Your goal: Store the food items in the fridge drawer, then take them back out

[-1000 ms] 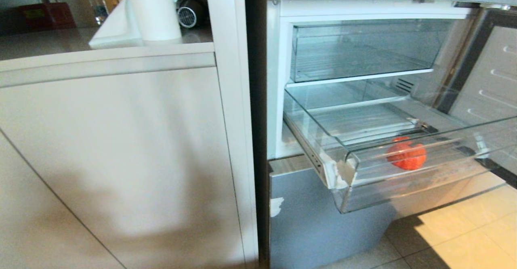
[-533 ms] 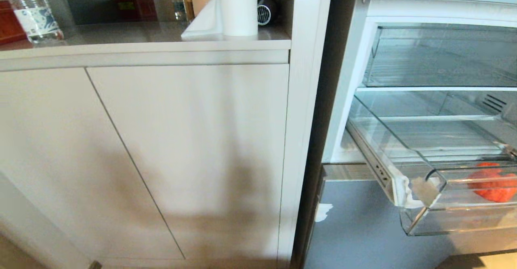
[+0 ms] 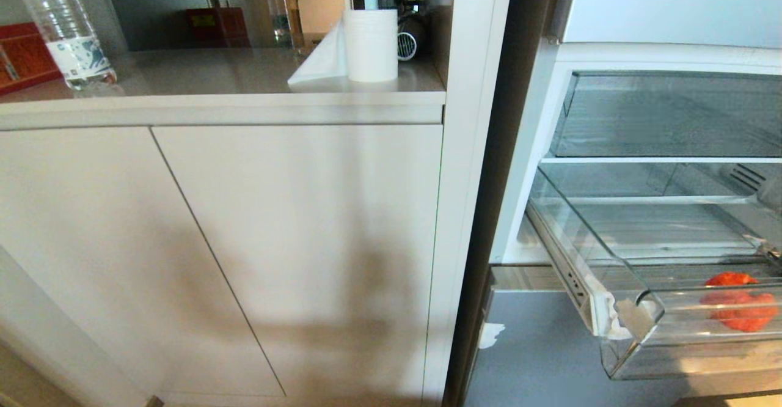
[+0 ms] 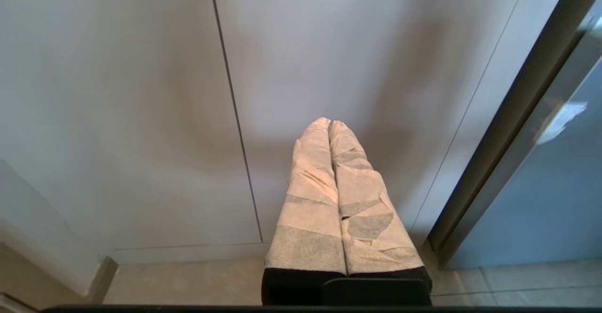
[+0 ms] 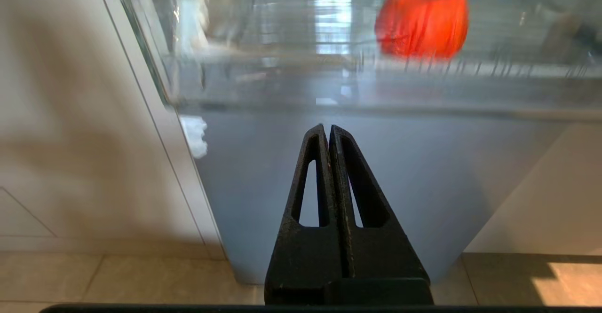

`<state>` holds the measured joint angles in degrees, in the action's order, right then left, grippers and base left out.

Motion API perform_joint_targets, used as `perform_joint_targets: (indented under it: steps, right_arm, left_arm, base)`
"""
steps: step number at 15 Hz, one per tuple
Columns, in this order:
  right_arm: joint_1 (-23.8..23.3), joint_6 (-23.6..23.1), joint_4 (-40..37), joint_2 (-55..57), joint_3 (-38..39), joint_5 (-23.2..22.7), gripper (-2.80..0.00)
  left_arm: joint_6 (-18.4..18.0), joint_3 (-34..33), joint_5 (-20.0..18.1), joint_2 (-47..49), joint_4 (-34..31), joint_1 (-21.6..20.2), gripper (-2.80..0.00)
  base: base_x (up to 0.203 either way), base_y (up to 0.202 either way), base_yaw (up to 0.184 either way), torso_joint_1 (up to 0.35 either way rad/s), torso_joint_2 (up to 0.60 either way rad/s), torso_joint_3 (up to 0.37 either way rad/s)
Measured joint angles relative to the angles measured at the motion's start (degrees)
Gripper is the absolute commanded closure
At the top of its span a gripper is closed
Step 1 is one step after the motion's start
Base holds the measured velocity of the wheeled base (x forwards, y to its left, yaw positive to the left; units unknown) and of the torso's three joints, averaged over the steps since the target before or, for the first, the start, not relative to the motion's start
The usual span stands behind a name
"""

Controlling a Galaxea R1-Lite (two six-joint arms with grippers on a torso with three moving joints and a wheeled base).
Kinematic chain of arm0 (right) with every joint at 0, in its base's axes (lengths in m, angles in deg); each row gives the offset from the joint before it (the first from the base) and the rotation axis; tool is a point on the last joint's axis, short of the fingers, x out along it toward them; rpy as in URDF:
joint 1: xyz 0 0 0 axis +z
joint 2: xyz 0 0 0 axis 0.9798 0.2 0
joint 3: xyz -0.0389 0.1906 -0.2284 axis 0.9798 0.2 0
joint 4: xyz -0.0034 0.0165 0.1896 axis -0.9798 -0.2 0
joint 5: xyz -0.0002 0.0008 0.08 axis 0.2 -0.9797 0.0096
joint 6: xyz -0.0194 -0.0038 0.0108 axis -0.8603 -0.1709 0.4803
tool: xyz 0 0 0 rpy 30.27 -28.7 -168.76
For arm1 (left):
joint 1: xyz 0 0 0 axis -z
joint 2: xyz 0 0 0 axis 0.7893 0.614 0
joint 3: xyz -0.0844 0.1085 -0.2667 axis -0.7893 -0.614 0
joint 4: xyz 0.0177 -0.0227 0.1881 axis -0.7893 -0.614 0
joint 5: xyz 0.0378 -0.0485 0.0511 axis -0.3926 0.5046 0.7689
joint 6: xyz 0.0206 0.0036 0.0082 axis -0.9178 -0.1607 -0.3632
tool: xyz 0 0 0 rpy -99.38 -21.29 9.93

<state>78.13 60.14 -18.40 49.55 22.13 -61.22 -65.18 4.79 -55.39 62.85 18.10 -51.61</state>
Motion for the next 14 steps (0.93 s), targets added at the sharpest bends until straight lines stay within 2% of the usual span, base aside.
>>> perform_joint_targets:
  steps: [9, 12, 14]
  right_arm:
    - [0.0, 0.1, 0.0, 0.0, 0.0, 0.0, 0.00]
    - [0.0, 0.0, -0.1, 1.2, 0.0, 0.0, 0.00]
    - [0.0, 0.1, 0.1, 6.2, 0.0, 0.0, 0.00]
  left_arm:
    - [0.0, 0.0, 0.0, 0.0, 0.0, 0.0, 0.00]
    - [0.0, 0.0, 0.0, 0.0, 0.0, 0.0, 0.00]
    - [0.0, 0.0, 0.0, 0.0, 0.0, 0.0, 0.00]
  base:
    - [0.000, 0.000, 0.000, 0.270, -0.56, -0.292]
    - [0.000, 0.000, 0.000, 0.042, -0.09, -0.039]
    - [0.000, 0.000, 0.000, 0.000, 0.00, 0.000]
